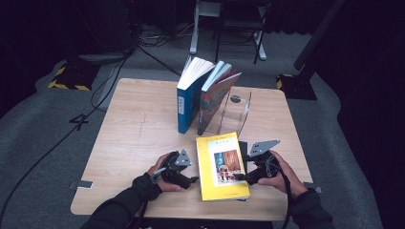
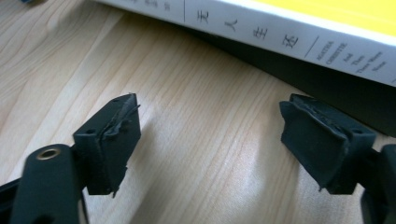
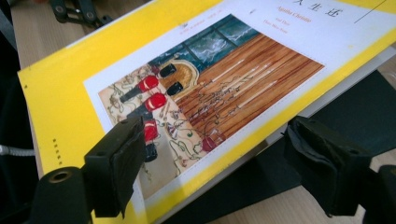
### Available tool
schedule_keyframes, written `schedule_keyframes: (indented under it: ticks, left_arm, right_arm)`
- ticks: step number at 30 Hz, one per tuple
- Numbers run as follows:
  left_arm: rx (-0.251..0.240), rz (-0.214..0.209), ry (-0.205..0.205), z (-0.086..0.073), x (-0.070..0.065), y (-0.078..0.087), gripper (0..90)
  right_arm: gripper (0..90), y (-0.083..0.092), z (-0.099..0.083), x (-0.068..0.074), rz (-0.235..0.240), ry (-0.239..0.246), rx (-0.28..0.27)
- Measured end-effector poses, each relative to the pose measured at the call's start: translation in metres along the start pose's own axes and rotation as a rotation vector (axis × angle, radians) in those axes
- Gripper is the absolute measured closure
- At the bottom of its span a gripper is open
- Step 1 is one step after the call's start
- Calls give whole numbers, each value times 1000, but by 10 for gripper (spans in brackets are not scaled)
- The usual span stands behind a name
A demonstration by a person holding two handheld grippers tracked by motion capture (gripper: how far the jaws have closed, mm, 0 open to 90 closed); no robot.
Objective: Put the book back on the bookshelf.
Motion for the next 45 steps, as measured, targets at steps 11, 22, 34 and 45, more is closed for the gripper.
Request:
schedule_keyframes:
  ticks: [11, 22, 34, 45]
  left_arm:
    - [-65, 37, 61, 21, 42, 14, 250]
    - [-49, 86, 47, 30, 59, 10, 306]
    - [-49, 67, 58, 33, 66, 5, 336]
    - [-37, 68, 37, 34, 67, 4, 350]
  right_arm:
    - [225, 1, 1, 0, 7, -7, -24]
    - [227, 3, 11, -3, 52, 18, -79]
    - [296, -21, 22, -15, 88, -26, -35]
    - [653, -36, 34, -21, 127, -94, -105]
Point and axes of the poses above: each handheld gripper's, and its own axes: y roughly backward along the jaws, z roughly out of its top, x roughly to its left, the point moved 7 cm from there along -y, roughly forward along the jaws, and after that the axes turned 11 degrees about -z, right-handed, at the moved point
